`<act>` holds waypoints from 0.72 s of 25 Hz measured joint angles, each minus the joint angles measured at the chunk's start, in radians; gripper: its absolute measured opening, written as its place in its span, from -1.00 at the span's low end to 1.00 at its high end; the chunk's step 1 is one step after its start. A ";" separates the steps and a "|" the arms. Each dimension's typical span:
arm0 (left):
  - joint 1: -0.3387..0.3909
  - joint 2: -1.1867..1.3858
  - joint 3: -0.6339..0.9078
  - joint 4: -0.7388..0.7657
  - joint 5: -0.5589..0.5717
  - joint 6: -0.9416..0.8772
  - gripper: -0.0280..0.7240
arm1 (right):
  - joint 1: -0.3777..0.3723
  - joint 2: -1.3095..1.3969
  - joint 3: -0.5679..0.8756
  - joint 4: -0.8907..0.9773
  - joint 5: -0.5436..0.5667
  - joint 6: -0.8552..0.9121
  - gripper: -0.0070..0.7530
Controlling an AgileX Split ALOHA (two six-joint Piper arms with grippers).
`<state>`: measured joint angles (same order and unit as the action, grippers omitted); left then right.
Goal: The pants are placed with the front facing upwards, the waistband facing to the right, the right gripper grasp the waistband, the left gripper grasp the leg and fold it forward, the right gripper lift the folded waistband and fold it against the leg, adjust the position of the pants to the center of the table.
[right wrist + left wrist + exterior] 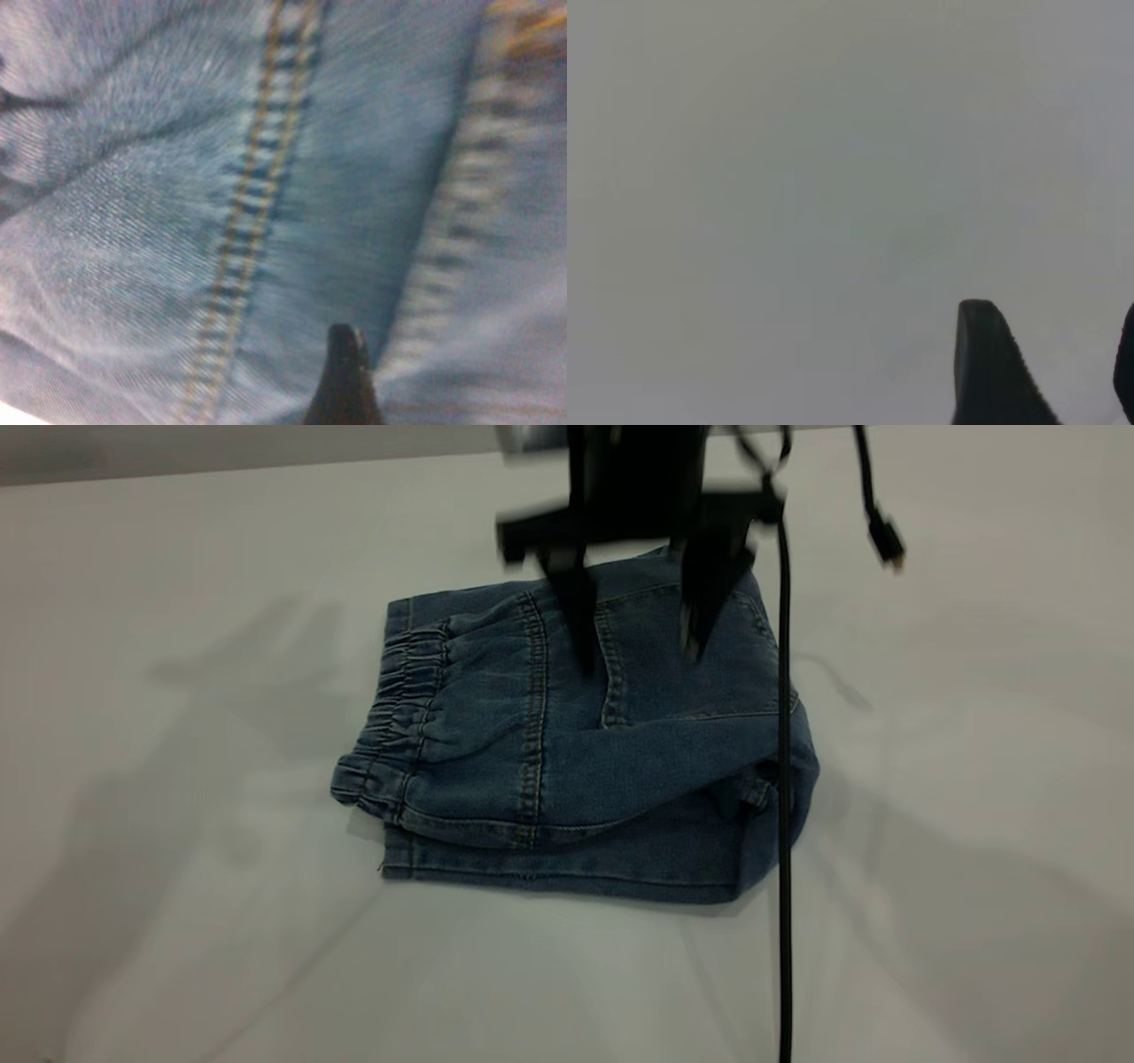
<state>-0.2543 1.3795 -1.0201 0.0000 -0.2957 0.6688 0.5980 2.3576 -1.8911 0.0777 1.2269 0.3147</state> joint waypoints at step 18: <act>0.000 -0.339 0.000 0.000 0.217 -0.089 -0.07 | 0.170 -0.679 0.117 0.002 0.001 -0.356 0.25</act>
<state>-0.2543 1.0406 -1.0201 0.0000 -0.0791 0.5795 0.7677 1.6786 -1.7738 0.0796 1.2279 -0.0409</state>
